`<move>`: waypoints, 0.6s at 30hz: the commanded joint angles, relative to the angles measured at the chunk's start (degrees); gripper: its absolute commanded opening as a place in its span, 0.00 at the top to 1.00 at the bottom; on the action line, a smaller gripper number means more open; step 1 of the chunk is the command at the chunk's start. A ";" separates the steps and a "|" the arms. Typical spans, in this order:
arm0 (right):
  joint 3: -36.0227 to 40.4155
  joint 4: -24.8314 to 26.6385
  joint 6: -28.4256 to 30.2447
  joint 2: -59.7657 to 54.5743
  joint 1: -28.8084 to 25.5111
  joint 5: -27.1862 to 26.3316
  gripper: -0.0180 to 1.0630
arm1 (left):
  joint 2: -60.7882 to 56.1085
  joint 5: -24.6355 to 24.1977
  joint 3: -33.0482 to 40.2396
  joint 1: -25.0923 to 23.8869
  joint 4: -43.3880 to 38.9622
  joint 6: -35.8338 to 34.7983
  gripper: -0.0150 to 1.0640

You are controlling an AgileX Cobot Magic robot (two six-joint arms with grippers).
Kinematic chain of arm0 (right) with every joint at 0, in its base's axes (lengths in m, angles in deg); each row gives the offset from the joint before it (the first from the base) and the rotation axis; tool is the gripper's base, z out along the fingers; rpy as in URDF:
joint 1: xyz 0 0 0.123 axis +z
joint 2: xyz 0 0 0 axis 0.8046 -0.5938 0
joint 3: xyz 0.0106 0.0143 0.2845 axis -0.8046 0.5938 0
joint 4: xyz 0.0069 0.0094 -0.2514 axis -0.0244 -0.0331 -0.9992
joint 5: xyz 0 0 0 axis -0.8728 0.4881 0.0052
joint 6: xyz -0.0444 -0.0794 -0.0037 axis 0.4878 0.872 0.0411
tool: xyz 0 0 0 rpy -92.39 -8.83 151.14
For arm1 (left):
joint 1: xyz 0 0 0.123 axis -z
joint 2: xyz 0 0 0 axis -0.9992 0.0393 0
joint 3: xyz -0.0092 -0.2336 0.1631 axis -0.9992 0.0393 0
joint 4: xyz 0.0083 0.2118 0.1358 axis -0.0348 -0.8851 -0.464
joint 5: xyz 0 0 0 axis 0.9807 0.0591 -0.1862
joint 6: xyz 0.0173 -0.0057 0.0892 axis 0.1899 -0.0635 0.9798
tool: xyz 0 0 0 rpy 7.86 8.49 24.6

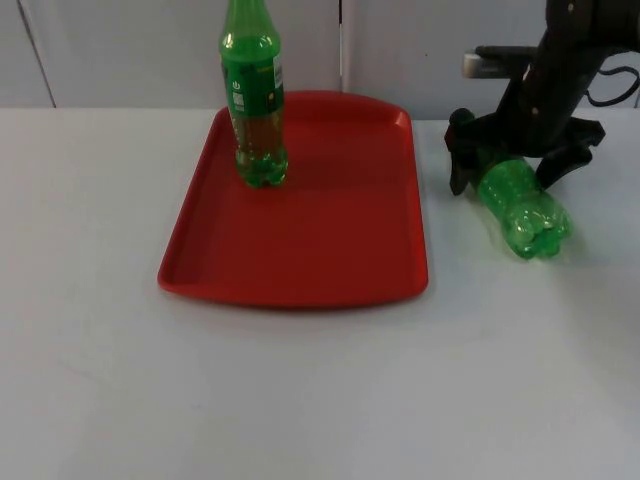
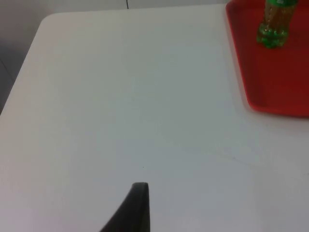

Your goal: Place the bottle upright on the tray.

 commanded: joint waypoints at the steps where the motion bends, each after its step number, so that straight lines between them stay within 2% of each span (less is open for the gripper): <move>1: -0.10 0.77 -0.94 -0.99 0.10 -0.83 0.18 | -0.16 0.58 0.29 -0.05 0.17 -0.17 0.01; 3: -0.10 0.77 -1.79 -0.76 0.10 -1.66 0.36 | -0.16 0.58 0.29 -0.05 0.17 -0.17 0.01; 5: -0.10 0.77 -1.98 -0.40 0.10 -1.91 0.61 | -0.16 0.58 0.29 -0.05 0.17 -0.17 0.01; 6: -0.10 0.62 -1.98 -0.18 0.10 -1.66 0.79 | -0.16 0.58 0.29 -0.05 0.17 -0.17 0.01; 7: -0.10 0.62 -1.98 -0.18 0.10 -1.66 0.79 | -0.16 0.58 0.29 -0.05 0.17 -0.17 0.01; 8: -0.10 0.65 -1.67 0.33 0.10 -1.39 0.99 | -0.16 0.58 0.29 -0.05 0.17 -0.17 0.01; 12: -0.10 0.29 -1.72 2.37 0.10 -0.82 0.98 | -0.16 0.58 0.29 -0.05 0.17 -0.17 0.01; 18: -0.10 0.16 2.14 9.27 0.10 0.86 0.98 | -0.16 0.58 0.29 -0.05 0.17 -0.17 0.01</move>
